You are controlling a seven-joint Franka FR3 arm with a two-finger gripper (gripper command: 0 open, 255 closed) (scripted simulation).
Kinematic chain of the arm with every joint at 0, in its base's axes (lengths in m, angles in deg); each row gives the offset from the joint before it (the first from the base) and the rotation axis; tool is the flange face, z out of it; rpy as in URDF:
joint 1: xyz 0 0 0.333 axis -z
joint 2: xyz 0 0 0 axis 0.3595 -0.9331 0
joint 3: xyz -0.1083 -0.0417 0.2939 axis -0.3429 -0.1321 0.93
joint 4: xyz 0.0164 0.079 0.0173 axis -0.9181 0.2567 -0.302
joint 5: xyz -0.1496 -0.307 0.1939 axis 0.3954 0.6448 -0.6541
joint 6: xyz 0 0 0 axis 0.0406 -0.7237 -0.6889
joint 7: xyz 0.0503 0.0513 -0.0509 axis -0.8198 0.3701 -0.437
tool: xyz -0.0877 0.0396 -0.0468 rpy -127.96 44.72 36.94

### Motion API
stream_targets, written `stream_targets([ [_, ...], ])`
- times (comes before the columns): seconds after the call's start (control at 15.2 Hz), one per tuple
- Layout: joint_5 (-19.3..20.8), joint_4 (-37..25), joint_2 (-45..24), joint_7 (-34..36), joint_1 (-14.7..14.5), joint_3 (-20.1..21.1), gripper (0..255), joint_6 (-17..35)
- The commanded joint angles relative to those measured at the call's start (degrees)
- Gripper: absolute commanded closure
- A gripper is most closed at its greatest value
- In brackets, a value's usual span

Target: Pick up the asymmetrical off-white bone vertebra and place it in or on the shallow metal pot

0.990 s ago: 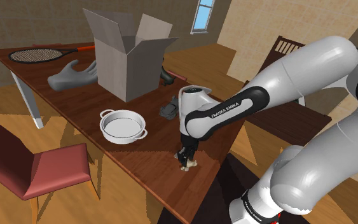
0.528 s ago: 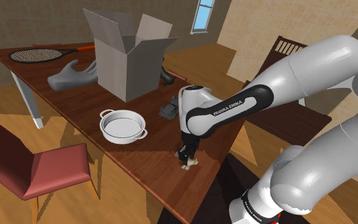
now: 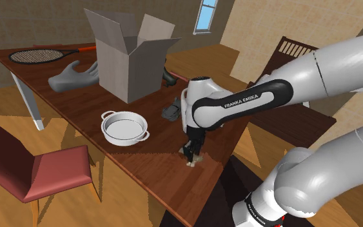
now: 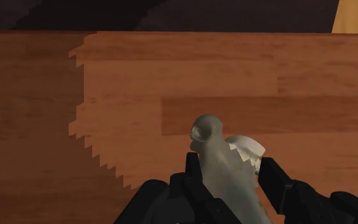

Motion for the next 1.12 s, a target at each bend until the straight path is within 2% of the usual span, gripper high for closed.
stream_targets([
  [0.0,0.01,-0.63,1.27,0.06,-0.02,-0.06,255,-1.93],
  [0.73,0.21,-4.68,6.86,0.30,-0.01,-0.54,255,-11.56],
  [1.06,0.92,-16.15,-4.79,2.09,0.07,0.48,255,-11.29],
])
